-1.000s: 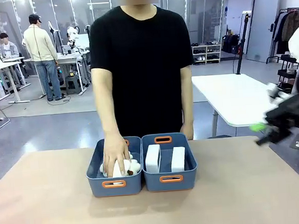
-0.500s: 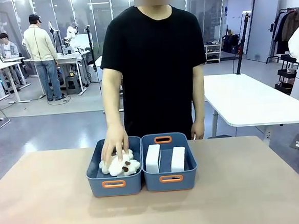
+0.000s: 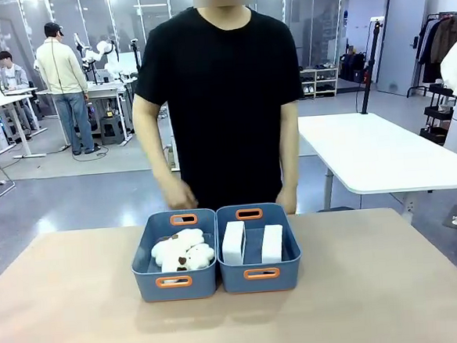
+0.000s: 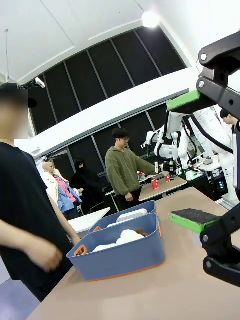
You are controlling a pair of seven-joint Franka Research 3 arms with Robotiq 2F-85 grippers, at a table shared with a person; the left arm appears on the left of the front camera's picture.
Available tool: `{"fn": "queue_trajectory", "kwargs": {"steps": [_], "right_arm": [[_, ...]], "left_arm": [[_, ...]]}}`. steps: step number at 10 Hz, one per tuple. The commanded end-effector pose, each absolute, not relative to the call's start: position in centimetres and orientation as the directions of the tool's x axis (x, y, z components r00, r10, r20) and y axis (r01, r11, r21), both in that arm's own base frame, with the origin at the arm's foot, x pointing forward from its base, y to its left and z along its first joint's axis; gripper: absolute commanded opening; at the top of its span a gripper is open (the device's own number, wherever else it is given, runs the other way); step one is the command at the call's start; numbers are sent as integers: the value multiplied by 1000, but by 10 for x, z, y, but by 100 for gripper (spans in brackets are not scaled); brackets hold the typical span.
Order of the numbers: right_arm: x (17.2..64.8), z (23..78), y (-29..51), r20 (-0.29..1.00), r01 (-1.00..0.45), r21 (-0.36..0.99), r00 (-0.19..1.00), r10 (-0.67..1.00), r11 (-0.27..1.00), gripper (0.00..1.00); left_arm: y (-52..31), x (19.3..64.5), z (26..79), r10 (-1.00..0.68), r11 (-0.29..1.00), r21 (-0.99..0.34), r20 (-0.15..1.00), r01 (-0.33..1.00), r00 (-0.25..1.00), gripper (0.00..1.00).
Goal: Sort the digital clocks into the basket.
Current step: Pick up the Digital clock from the table and place it into the empty Plastic storage basket.
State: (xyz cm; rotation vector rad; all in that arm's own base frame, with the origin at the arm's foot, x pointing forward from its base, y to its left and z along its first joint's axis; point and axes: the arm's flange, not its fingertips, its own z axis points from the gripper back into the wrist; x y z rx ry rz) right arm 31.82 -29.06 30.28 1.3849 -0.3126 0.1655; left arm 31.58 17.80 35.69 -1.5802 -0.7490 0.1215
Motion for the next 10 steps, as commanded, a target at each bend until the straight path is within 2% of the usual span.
{"fn": "queue_trajectory", "kwargs": {"steps": [1,2,10], "right_arm": [[329,294,-294,338,-329,927,941,-26,179,100],[318,303,-291,313,-297,937,947,-67,182,100],[318,303,-291,313,-297,937,947,-67,182,100]], "left_arm": [[178,316,363,528,40,-928,334,370,781,98],[178,316,363,528,40,-928,334,370,781,98],[178,316,363,528,40,-928,334,370,781,98]]}}
